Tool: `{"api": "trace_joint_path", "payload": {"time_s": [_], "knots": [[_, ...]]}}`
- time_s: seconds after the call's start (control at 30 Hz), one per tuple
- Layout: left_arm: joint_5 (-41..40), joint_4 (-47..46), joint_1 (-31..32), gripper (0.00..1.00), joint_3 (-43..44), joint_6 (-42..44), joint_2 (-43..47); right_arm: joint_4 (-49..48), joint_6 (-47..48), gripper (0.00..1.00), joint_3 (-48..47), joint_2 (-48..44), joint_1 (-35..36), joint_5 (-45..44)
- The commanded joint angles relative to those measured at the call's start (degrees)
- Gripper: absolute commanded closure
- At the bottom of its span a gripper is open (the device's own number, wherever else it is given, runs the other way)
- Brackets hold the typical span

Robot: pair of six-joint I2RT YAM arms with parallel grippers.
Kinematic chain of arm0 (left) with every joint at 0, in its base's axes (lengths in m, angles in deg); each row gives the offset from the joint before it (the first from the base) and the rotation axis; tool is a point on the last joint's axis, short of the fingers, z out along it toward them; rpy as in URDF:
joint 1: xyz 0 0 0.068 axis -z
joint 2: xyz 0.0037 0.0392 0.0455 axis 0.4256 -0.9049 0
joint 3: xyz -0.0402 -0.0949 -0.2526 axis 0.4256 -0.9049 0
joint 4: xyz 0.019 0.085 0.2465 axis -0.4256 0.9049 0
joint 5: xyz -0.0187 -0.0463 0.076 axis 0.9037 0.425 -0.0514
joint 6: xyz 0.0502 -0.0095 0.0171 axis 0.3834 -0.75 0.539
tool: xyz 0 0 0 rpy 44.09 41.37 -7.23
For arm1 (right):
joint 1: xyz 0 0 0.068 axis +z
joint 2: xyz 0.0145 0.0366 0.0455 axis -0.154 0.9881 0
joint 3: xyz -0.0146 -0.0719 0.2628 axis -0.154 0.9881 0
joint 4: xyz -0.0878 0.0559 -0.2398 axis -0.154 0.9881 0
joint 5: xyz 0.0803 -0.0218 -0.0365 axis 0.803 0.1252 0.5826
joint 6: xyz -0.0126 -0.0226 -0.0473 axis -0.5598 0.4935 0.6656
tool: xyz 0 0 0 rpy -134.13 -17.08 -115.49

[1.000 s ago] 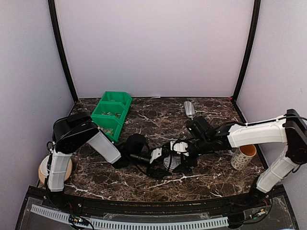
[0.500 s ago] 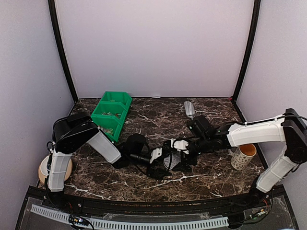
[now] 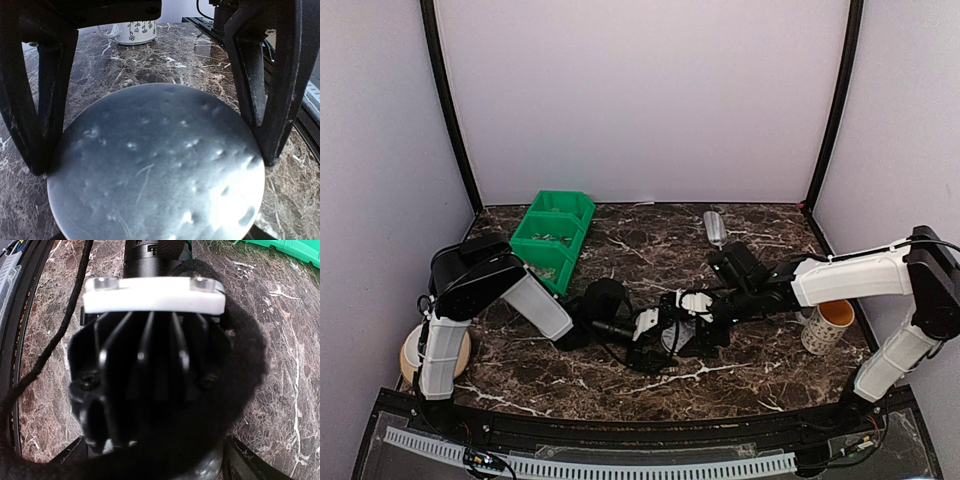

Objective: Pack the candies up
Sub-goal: Screw the box lid onto the packing box.

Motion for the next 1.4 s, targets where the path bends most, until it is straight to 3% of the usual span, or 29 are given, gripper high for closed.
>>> {"api": "trace_joint_path", "payload": {"time_s": [0.0, 0.23, 0.77, 1.37], "knots": [[-7.9, 19.0, 0.9, 0.47, -2.7, 0.9, -6.6, -4.8, -3.2, 0.13, 1.6, 0.2, -0.4, -0.6], [-14.8, 18.0, 0.3, 0.47, -1.7, -3.1, -7.5, -10.8, -9.3, 0.13, 5.2, -1.5, -0.5, -3.1], [-28.7, 18.0, 0.2, 0.47, 0.1, -11.6, -7.5, -20.8, -26.0, 0.09, 10.9, -3.9, 1.0, -18.2], [-31.6, 18.0, -0.7, 0.47, 0.1, -13.9, -7.6, -19.7, -28.2, 0.08, 12.3, -4.8, 3.3, -15.2]]}}
